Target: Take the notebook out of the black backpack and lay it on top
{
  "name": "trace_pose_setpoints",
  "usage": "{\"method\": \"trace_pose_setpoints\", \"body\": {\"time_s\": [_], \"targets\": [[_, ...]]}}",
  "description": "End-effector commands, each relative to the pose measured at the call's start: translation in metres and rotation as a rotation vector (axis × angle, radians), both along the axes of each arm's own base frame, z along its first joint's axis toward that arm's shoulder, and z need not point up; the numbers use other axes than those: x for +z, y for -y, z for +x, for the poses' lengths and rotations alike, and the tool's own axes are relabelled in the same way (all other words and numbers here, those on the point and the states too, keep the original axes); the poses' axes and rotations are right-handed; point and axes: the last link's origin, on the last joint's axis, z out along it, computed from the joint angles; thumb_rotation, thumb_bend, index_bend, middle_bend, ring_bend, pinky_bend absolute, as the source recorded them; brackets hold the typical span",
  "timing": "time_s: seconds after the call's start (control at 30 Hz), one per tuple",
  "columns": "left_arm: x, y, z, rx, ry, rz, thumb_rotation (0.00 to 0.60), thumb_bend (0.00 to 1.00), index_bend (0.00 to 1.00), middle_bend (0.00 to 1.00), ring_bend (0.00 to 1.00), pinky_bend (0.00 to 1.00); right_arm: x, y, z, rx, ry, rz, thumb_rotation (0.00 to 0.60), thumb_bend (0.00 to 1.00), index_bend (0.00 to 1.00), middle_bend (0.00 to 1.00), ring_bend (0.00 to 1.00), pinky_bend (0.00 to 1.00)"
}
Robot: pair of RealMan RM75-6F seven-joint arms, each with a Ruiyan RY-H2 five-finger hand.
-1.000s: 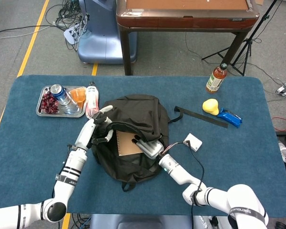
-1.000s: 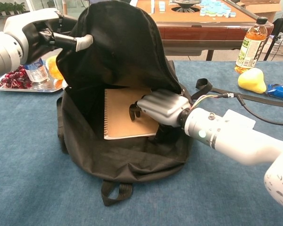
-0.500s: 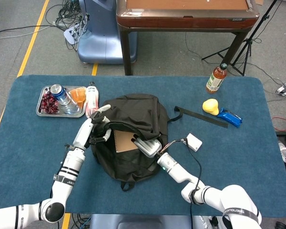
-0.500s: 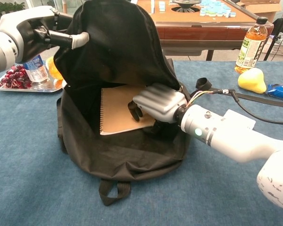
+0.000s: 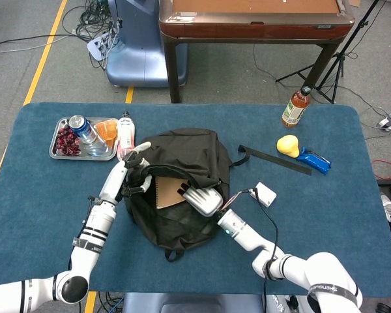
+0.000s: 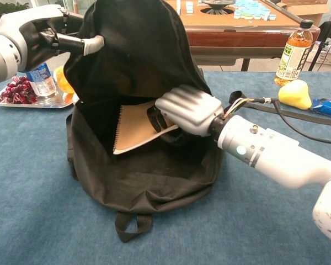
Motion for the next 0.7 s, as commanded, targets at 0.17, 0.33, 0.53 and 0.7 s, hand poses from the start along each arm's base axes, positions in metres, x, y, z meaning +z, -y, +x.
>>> {"method": "trace_pose_setpoints", "body": {"time_s": [0.17,0.33,0.53,0.7], "targets": [[0.000,-0.001,0.001,0.001,-0.006,-0.001,0.600,0.62,0.61,0.12,0.08,0.02,0.015,-0.011,-0.004,0.039,0.030,0.004,0.600,0.68,0.80,0.66,0.61,0.71],[0.002,-0.001,0.000,0.005,-0.011,0.003,0.600,0.62,0.60,0.12,0.08,0.02,0.024,-0.022,-0.004,0.073,0.050,0.017,0.600,0.69,0.82,0.68,0.63,0.72],[0.004,-0.003,-0.002,0.015,-0.015,0.010,0.600,0.62,0.60,0.12,0.08,0.02,0.043,-0.037,-0.001,0.115,0.099,0.022,0.600,0.69,0.84,0.70,0.65,0.75],[0.006,-0.003,-0.004,0.021,-0.023,0.011,0.600,0.62,0.60,0.12,0.08,0.02,0.065,-0.049,0.000,0.128,0.157,0.034,0.600,0.69,0.86,0.71,0.66,0.76]]}}
